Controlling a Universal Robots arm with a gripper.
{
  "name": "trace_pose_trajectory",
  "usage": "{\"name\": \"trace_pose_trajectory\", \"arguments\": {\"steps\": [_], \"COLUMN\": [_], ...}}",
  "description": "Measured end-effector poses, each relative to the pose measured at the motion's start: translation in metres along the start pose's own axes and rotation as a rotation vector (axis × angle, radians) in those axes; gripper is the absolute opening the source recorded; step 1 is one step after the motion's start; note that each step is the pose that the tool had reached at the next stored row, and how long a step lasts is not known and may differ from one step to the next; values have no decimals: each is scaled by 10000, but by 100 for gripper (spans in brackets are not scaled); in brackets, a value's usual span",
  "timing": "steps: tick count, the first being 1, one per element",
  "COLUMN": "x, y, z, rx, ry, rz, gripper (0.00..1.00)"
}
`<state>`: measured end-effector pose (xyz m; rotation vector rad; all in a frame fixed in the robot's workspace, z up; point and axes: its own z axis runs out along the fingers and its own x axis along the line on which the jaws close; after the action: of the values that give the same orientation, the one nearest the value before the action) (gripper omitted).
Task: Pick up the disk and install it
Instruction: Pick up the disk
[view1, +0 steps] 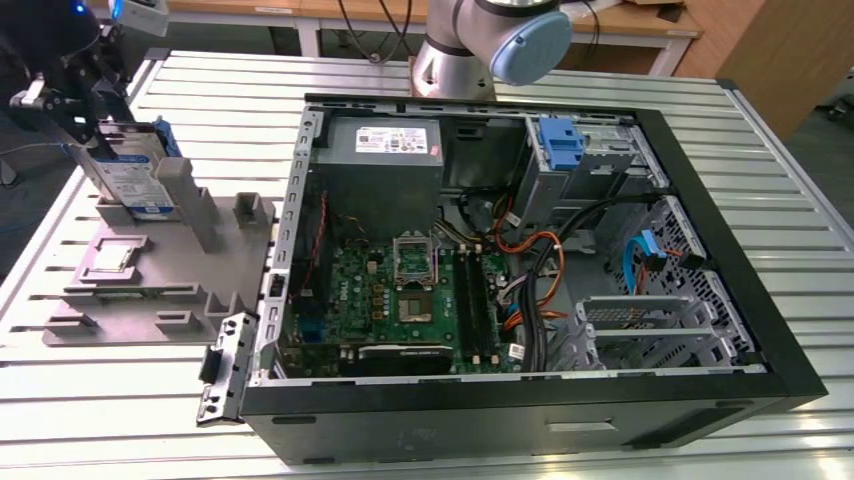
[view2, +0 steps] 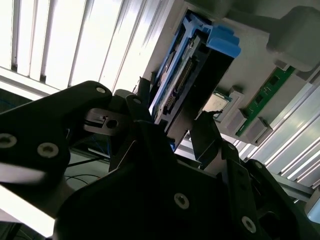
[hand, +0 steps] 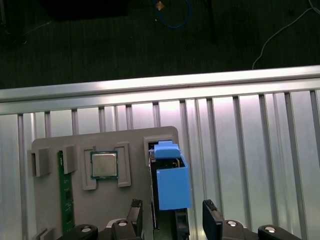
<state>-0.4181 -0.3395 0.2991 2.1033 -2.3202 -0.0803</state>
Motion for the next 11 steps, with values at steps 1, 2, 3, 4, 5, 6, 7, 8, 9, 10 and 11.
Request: {"name": "trace_pose_trajectory", "arguments": {"steps": [1,2,3,4,5,6,7,8,9,10,11], "x": [-1,-1,-1,-1,-1,-1,-1,-1,-1,-2,-2], "y": [-6,-12,-13,-15,-16,-17,-17,-18,-19,-20,-21], "z": [0,0,0,0,0,0,0,-1,-1,0,-1], "rx": [1,0,0,0,-1,0,-1,-1,-1,0,0], "ry": [0,0,0,0,1,0,1,1,0,0,1], "rz": [0,0,0,-1,-1,-1,-1,-1,-1,0,0], "gripper": [59,59,59,59,59,59,59,59,59,59,57]}}
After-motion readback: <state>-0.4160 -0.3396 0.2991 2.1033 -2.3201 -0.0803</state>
